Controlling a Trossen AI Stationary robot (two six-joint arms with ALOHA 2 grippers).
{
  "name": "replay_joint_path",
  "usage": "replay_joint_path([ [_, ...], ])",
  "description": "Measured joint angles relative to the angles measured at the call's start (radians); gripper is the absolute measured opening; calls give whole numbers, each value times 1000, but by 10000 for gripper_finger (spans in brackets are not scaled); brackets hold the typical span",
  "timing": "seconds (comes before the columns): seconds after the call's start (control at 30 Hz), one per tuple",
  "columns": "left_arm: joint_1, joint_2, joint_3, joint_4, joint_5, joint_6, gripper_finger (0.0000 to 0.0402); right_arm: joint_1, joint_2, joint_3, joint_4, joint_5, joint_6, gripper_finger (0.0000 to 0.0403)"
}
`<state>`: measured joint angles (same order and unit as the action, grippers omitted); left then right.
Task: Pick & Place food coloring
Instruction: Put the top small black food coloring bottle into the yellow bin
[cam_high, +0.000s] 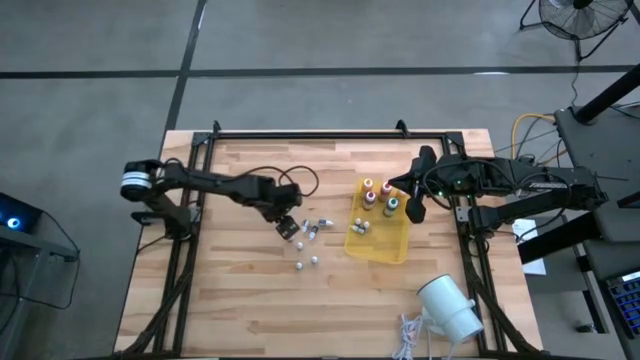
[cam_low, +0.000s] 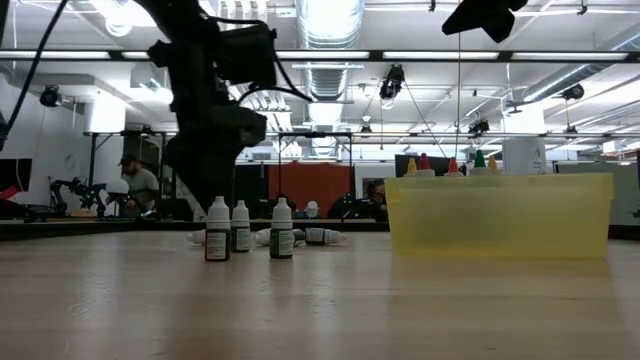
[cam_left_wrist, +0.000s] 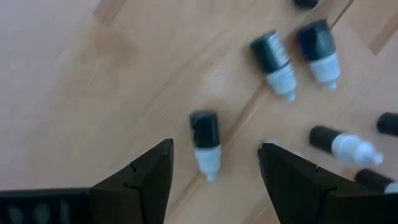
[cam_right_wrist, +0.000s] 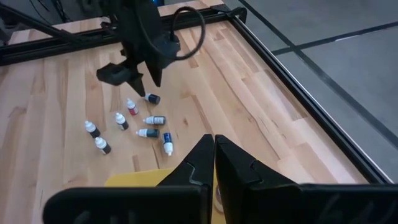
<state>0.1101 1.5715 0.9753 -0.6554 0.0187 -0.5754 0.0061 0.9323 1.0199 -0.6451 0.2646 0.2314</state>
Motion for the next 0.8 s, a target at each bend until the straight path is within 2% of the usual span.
replay_joint_path([
  [0.17,0,79,90,-88,-9,25,206,0,-1,0,-1,0,2,9],
  [0.33,2,148,126,-174,-10,42,196,0,-2,0,-1,0,2,9],
  [0.8,13,148,129,-157,9,-10,193,0,-2,0,-1,0,-2,9],
])
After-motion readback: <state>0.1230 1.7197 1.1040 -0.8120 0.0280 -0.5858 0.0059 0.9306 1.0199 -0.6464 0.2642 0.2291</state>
